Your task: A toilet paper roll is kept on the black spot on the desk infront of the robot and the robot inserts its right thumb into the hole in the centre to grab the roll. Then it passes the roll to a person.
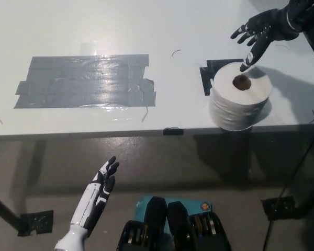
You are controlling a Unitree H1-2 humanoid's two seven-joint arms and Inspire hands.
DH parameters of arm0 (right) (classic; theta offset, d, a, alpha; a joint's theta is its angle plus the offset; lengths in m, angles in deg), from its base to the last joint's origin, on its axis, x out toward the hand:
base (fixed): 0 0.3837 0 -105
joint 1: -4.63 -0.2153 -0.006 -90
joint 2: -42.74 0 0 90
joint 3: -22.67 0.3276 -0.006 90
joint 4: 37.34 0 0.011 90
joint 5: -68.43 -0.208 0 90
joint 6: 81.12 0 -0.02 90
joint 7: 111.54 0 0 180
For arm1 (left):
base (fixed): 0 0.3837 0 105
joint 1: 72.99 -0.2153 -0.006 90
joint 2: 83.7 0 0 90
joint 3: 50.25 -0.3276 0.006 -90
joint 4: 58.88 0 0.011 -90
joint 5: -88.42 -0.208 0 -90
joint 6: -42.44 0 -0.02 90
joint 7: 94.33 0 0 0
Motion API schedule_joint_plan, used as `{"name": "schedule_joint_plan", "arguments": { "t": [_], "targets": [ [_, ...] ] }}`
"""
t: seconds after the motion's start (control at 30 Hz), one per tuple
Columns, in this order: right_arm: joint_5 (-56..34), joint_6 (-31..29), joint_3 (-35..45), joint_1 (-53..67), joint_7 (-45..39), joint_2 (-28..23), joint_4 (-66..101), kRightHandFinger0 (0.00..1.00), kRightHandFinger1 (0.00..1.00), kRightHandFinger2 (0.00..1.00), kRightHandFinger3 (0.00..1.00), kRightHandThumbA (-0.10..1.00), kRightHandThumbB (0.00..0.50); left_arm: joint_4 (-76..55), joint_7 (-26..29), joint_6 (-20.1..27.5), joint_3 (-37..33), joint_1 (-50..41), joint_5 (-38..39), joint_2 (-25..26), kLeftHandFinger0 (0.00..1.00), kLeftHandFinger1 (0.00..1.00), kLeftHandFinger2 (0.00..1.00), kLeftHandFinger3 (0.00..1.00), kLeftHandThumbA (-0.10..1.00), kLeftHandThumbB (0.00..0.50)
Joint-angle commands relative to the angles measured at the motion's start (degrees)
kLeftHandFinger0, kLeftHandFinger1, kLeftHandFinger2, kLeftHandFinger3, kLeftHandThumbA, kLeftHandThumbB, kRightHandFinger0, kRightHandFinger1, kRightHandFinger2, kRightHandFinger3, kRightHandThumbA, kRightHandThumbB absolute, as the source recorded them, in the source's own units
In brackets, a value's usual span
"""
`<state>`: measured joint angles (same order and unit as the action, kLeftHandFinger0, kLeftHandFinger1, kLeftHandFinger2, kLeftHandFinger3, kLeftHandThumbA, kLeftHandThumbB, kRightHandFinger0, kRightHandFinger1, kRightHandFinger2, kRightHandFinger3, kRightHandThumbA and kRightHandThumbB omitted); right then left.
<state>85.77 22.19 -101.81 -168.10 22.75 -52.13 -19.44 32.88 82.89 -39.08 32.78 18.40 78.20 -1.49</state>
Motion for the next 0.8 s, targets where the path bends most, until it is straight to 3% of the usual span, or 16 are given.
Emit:
{"name": "schedule_joint_plan", "arguments": {
  "t": [0.0, 0.2, 0.3, 0.63, 0.77],
  "targets": [
    [1.80, -1.46, 0.97, -2.34, 0.64, -0.40, 0.47, 1.00, 1.00, 1.00, 1.00, 0.93, 0.418, -1.72, -0.54, 0.78, 0.03, 0.99, -0.26, 0.59, 1.00, 1.00, 1.00, 1.00, 1.00, 0.152],
    [3.14, -0.63, 0.73, -1.05, 2.05, -0.02, 1.65, 1.00, 1.00, 1.00, 1.00, 0.92, 0.449, -1.65, -0.85, 0.73, 0.24, 1.42, 0.04, 0.59, 1.00, 1.00, 1.00, 1.00, 1.00, 0.156],
    [4.38, -1.68, -0.27, -0.83, 1.23, 0.25, 1.23, 1.00, 1.00, 1.00, 1.00, 1.00, 0.446, -1.45, -0.89, 0.88, 0.28, 1.58, -0.08, 0.66, 1.00, 1.00, 1.00, 1.00, 1.00, 0.156],
    [4.91, -1.44, 1.08, -0.26, 3.09, 1.00, -0.71, 1.00, 1.00, 1.00, 1.00, 0.97, 0.476, -1.65, -1.09, 0.61, 0.46, 1.87, 0.29, 0.62, 1.00, 1.00, 1.00, 1.00, 1.00, 0.153],
    [5.37, -3.57, 1.11, 0.32, 3.26, 1.21, -0.28, 1.00, 1.00, 1.00, 1.00, 1.00, 0.429, -2.10, -1.31, 0.07, 0.38, 1.73, 0.01, 0.65, 1.00, 1.00, 1.00, 1.00, 1.00, 0.155]
  ]
}}
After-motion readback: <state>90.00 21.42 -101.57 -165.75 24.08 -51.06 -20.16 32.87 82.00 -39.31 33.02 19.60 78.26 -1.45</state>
